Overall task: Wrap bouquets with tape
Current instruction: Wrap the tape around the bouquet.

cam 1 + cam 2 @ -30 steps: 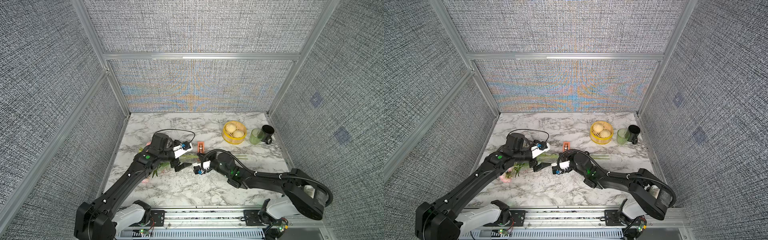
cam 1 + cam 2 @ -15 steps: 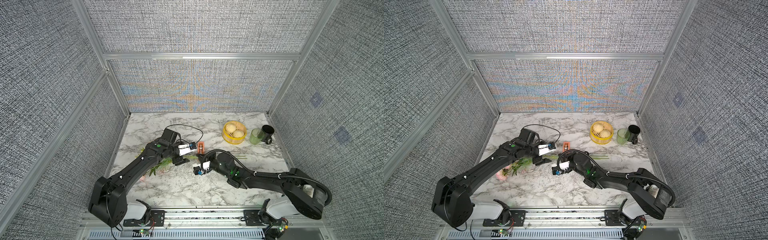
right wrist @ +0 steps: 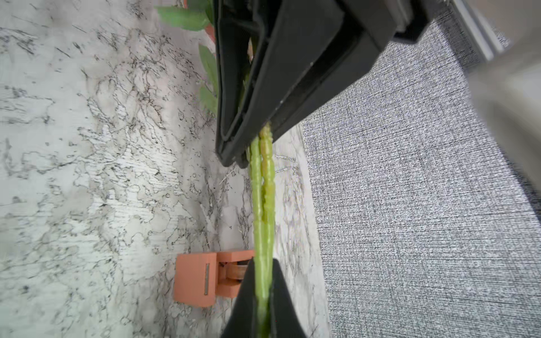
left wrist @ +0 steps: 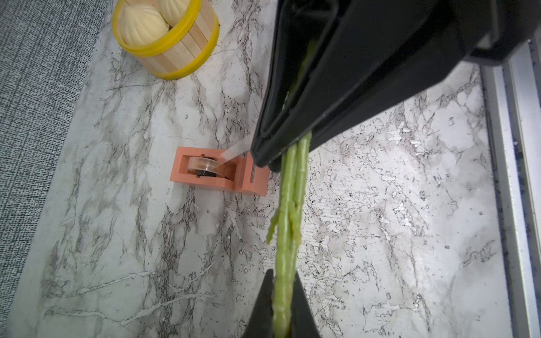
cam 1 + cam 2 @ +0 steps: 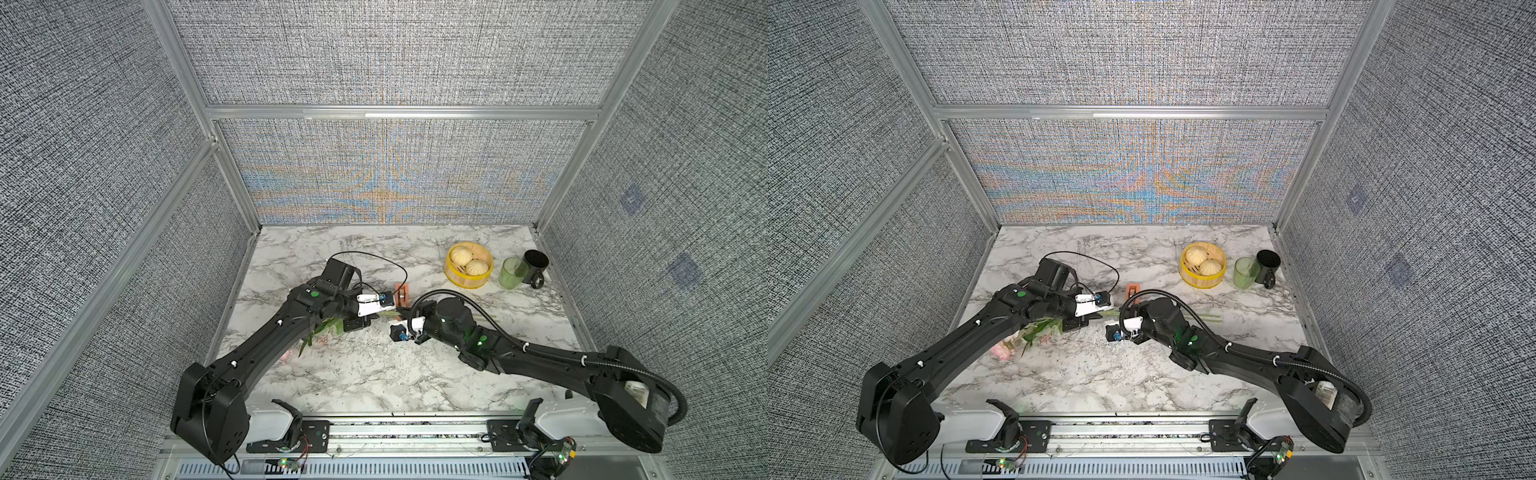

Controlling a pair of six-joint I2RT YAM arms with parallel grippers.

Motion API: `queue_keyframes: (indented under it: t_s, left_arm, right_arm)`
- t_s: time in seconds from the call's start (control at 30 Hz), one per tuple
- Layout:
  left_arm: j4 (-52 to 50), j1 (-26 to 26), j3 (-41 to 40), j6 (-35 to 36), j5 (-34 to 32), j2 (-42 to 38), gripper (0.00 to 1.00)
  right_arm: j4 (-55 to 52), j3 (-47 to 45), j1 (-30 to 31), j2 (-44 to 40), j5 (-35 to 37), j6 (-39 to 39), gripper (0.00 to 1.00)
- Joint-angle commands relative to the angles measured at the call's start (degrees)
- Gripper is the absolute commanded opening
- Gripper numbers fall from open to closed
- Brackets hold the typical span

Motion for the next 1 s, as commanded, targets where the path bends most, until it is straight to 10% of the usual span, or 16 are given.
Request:
queue_keyframes:
  t_s: [0.0,0.27,0.57,0.97]
  left_arm:
    - [5.5,-0.2,-0.7,0.3,-4.5,-0.7,0.00]
    - [9.5,-2.3,-3.7,3.9,-9.8,-3.6,0.00]
    - [21.4,-5.3,-11.6,9.7,-16.5,-9.5,0.00]
    - [31.1,-7.8,-17.1,14.9,-20.7,-12.0,0.00]
  right_arm:
    - [-9.2,1.0,-0.4,-2.7,-8.3,7.0,0.12]
    - [-36.3,11.5,-8.8,-11.7,-25.7,26.6,0.57]
    - [-56.8,27.4,-18.4,-4.7,-34.6,32.1,0.66]
    - [-85.4,49.6,-21.6,17.1,-43.7,17.5,0.68]
